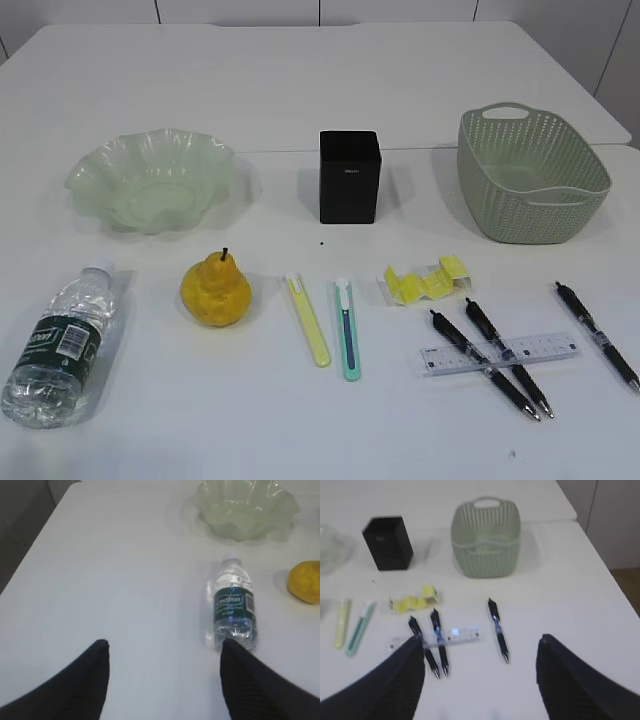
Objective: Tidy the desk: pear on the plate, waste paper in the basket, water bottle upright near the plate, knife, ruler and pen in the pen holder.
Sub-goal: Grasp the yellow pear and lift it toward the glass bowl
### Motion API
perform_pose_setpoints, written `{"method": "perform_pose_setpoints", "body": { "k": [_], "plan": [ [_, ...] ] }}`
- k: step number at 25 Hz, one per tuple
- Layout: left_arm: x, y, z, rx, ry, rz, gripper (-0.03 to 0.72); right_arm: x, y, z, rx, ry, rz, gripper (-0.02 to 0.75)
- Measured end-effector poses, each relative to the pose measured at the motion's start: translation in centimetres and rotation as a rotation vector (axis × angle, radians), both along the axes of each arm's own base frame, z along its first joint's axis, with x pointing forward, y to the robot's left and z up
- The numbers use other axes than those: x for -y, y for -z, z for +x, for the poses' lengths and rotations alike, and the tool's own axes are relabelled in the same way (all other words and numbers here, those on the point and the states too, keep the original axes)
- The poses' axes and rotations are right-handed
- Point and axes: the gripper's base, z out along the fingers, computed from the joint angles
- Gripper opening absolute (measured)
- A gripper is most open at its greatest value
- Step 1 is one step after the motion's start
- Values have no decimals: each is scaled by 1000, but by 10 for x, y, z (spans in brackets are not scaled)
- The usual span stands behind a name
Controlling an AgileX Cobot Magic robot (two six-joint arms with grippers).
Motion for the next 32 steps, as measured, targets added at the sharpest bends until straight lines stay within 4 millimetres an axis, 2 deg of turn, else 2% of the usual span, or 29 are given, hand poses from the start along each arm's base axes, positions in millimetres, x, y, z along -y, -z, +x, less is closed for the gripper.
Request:
{"method": "perform_pose_setpoints", "body": {
  "k": [4, 9, 14, 18, 21, 24, 28, 32],
  "plan": [
    [0, -19, 27, 45, 40, -13, 488, -3, -8, 12, 37, -20, 39, 504],
    [-4, -31, 57, 17, 53, -29, 488, -6, -10, 46, -81, -22, 42, 501],
    [-4, -40, 66, 45, 90, 0, 488, -7, -6, 80, -179, -22, 40, 501],
    [-3, -41, 75, 2, 122, 29, 488, -10, -3, 92, -226, -28, 65, 501],
    [-1, -43, 89, -52, 166, 32, 487, -14, 1, 102, -282, -42, 130, 501],
    [5, -51, 109, -118, 218, 33, 485, -18, -1, 111, -343, -52, 172, 501],
    [19, -67, 143, -204, 315, 50, 484, -20, -17, 126, -404, -87, 135, 501],
    [46, -75, 185, -326, 459, 110, 483, -21, -34, 141, -428, -102, 118, 501]
  ]
}}
